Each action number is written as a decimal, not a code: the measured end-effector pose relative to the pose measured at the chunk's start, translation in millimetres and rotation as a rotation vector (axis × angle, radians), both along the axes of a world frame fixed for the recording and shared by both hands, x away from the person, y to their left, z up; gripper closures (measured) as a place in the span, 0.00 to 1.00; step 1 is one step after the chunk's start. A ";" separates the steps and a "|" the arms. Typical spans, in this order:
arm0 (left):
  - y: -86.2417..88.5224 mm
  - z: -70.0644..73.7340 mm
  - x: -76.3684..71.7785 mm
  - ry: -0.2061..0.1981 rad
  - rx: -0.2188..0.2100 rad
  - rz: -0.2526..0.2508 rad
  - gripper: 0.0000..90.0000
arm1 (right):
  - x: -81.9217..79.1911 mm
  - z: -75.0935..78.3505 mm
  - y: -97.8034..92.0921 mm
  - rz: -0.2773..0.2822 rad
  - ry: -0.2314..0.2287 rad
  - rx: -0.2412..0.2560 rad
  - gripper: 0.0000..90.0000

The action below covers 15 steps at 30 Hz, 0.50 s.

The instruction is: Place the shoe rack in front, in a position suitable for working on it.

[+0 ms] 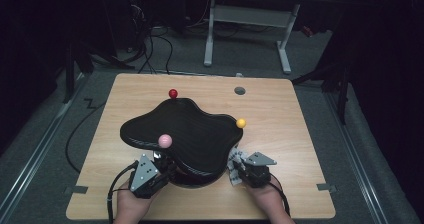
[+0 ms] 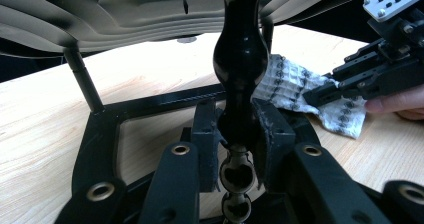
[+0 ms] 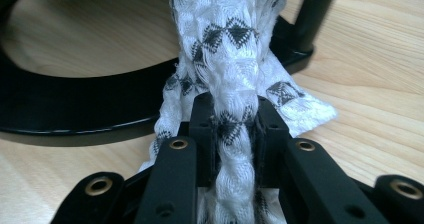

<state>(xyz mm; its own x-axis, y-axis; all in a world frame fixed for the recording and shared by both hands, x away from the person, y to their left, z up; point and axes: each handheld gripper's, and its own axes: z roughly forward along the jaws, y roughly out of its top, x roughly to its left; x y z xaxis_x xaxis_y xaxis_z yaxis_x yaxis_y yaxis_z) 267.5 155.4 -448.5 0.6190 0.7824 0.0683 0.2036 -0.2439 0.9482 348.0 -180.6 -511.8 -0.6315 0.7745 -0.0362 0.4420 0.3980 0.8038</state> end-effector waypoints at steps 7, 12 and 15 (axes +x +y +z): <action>-0.3 0.4 -0.1 0.005 -0.001 0.003 0.82 | -9.5 -0.4 14.1 0.051 -0.012 -0.020 0.84; -0.3 0.5 0.1 0.005 -0.001 0.003 0.82 | -19.0 -0.3 22.8 0.100 -0.018 -0.004 0.84; 0.1 0.2 0.5 0.006 -0.007 0.003 0.82 | -27.6 1.4 29.5 0.145 -0.011 0.016 0.86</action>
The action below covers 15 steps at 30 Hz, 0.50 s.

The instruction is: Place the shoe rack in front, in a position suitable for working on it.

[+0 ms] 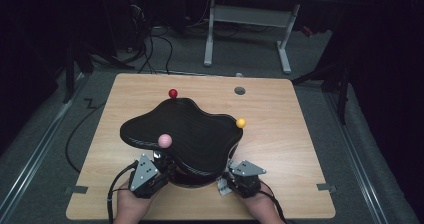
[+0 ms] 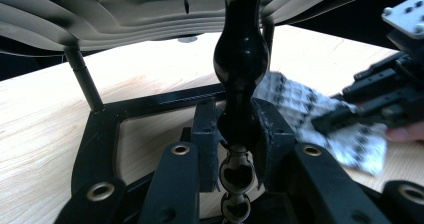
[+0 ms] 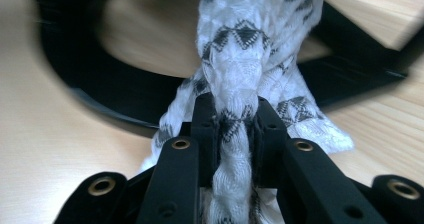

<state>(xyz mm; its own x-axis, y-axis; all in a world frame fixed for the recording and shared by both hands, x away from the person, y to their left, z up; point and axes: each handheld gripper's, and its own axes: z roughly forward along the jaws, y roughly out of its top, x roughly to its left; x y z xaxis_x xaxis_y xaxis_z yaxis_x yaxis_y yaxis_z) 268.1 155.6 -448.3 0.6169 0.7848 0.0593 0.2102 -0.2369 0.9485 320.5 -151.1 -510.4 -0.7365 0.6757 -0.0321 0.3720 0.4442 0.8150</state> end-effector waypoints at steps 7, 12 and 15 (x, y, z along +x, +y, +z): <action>-1.7 0.3 -0.9 0.000 0.005 0.000 0.82 | -29.1 4.0 44.7 0.183 -0.003 -0.009 0.86; -1.6 0.1 -1.1 0.000 0.003 -0.003 0.82 | -42.2 4.2 77.3 0.248 -0.031 0.012 0.87; -1.4 0.2 -1.0 -0.001 0.006 -0.004 0.82 | -45.9 4.8 84.0 0.264 -0.047 0.010 0.87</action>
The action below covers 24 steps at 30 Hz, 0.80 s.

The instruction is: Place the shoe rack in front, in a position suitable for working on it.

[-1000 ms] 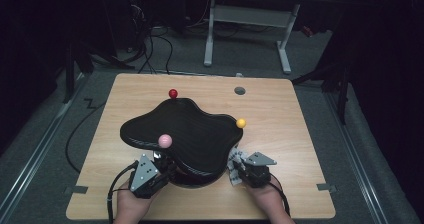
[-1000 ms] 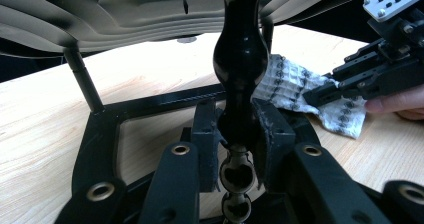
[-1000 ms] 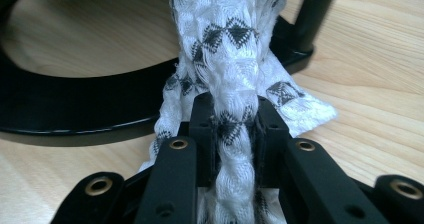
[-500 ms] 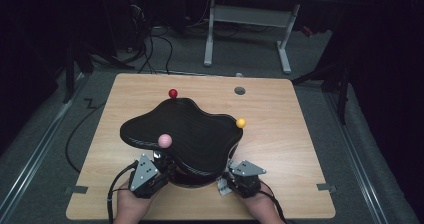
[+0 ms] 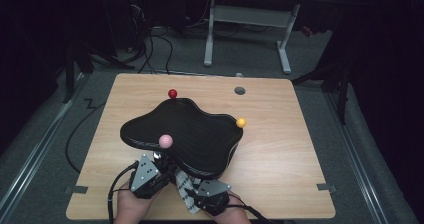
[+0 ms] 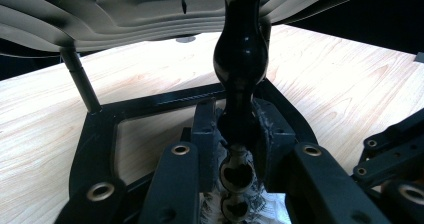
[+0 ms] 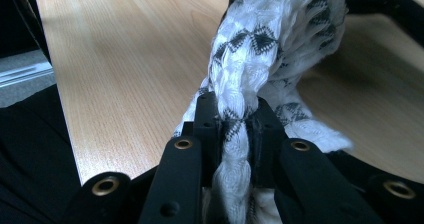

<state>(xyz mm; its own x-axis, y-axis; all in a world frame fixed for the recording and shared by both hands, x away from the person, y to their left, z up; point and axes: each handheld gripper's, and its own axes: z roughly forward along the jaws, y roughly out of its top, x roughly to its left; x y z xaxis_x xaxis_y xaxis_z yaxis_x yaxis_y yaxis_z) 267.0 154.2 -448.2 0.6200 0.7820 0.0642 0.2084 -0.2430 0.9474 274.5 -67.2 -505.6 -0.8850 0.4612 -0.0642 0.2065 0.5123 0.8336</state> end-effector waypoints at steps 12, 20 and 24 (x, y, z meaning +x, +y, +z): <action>-1.2 0.8 -1.4 -0.005 0.016 0.009 0.82 | 39.6 9.5 -70.9 -0.266 -0.081 -0.001 0.87; 2.4 1.0 -6.1 -0.022 0.046 0.016 0.82 | 72.3 -4.8 -74.1 -0.307 -0.027 -0.039 0.88; 11.8 0.9 -4.2 -0.028 0.056 0.051 0.82 | 66.1 -5.3 -73.2 -0.292 0.000 -0.017 0.89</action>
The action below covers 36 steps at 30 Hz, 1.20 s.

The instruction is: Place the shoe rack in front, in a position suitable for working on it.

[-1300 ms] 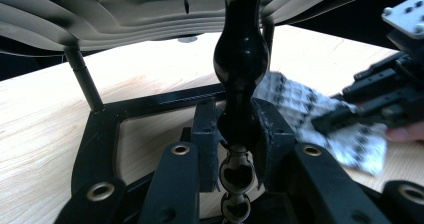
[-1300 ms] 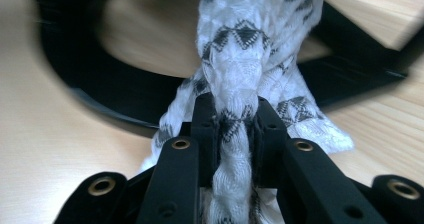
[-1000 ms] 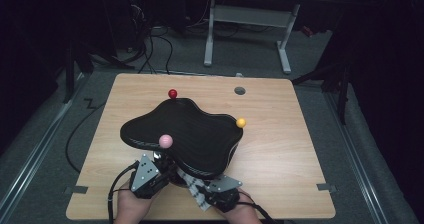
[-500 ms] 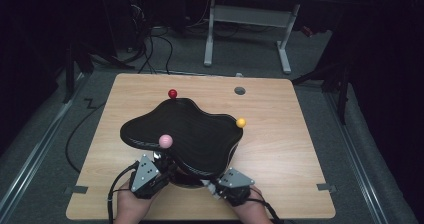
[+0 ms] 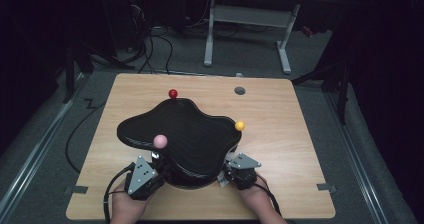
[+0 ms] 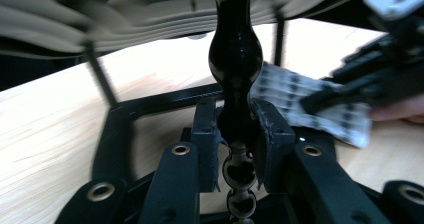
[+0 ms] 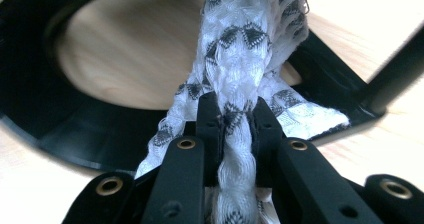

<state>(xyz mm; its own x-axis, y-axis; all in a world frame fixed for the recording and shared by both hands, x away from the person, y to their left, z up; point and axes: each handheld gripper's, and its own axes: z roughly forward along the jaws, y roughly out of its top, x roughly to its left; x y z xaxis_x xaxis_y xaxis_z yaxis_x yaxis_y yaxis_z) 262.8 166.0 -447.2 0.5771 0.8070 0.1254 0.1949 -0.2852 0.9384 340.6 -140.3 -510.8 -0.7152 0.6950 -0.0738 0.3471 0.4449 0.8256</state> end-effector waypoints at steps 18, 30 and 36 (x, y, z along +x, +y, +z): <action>36.4 -3.3 19.8 0.022 -0.074 0.136 0.80 | -9.6 15.8 -26.9 -0.057 -0.038 0.080 0.89; 31.9 -9.3 21.8 0.032 -0.041 0.143 0.83 | -10.0 34.5 -36.3 -0.098 -0.111 0.094 0.89; 31.5 -9.4 21.6 0.029 -0.035 0.144 0.83 | -0.5 4.5 -34.6 -0.097 0.004 0.005 0.89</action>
